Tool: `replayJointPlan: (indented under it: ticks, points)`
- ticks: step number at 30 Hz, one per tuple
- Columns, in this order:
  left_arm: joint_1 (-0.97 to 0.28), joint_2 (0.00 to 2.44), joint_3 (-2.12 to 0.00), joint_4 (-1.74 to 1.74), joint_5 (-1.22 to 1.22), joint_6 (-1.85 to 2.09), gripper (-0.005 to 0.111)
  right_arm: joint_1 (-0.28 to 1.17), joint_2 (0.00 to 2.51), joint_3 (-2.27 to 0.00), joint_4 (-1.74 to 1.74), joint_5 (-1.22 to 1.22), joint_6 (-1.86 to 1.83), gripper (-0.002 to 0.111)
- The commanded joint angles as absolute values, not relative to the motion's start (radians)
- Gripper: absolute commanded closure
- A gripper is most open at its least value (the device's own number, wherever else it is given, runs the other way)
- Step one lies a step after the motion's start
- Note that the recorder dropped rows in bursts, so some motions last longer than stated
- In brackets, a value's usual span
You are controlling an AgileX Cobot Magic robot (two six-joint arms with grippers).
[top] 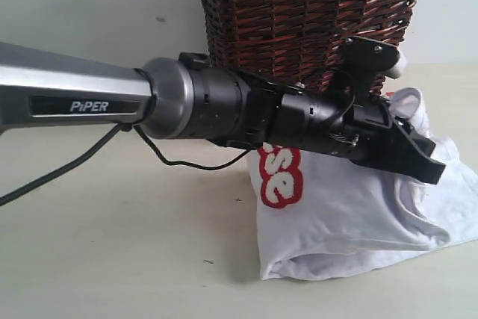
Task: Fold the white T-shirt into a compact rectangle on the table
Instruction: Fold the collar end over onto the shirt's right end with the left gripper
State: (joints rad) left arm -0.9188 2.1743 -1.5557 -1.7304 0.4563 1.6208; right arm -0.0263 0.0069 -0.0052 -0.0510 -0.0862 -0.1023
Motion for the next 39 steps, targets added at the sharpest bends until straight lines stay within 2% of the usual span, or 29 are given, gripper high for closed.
replayJointPlan:
  ticks: [1, 15, 27, 39]
  points:
    - [-0.963, 2.209, -1.584, -1.744, 0.466, 1.613, 0.107, -0.032, 0.0, 0.0, -0.05, -0.093, -0.099, 0.108]
    - [-0.951, 2.211, -1.584, -1.744, 0.427, 1.613, 0.107, -0.032, 0.0, 0.0, -0.05, -0.093, -0.099, 0.108]
    - [-0.858, 2.098, -1.669, -1.744, 0.402, 1.581, 0.107, -0.032, 0.0, 0.0, -0.05, -0.093, -0.099, 0.108]
    - [-0.914, 2.096, -1.721, -1.744, 0.502, 1.581, 0.107, -0.032, 0.0, 0.0, -0.05, -0.093, -0.099, 0.108]
